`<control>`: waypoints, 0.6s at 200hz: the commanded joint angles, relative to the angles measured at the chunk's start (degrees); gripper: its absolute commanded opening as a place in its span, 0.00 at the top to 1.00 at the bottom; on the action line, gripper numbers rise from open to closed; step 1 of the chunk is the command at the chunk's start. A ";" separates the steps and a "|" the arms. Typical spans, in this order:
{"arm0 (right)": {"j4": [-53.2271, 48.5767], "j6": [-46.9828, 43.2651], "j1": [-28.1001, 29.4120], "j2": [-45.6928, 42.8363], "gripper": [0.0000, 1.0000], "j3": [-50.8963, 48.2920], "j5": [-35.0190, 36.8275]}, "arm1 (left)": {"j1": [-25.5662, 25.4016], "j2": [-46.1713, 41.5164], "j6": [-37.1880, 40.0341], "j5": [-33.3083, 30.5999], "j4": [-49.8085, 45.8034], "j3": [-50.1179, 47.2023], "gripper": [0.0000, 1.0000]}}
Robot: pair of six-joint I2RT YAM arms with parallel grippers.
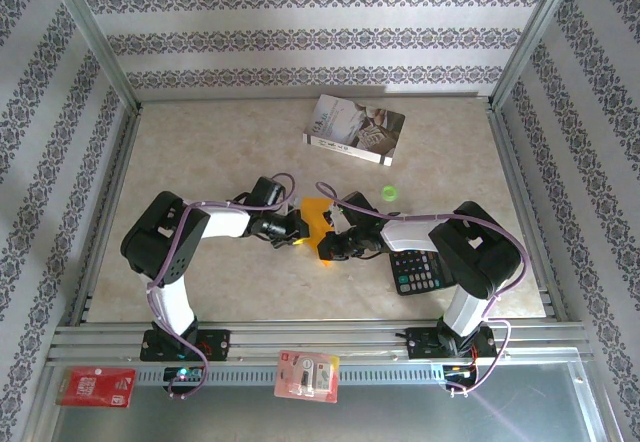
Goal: Fold a paper plane with a square sheet of paper (pick it up from the middle)
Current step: Third fold the triangle at the center of the table.
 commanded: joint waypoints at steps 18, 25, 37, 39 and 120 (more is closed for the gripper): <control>-14.51 -1.83 -0.31 3.24 1.00 -3.32 6.07 | 5.23 3.39 3.35 -8.07 -2.76 2.33 0.98; -14.52 -1.84 -0.35 3.16 1.00 -3.41 6.10 | 5.64 3.44 3.42 -7.85 -2.60 2.44 0.98; -14.60 -1.89 -0.38 3.15 1.00 -3.33 6.13 | 6.48 3.61 3.73 -7.69 -2.90 3.04 0.98; -14.61 -1.85 -0.38 3.15 1.00 -3.33 6.14 | 6.57 3.61 3.77 -7.64 -2.97 3.16 0.98; -15.04 -2.90 -0.41 2.99 1.00 -3.41 5.76 | 11.34 4.99 4.93 -6.80 -3.66 6.33 0.95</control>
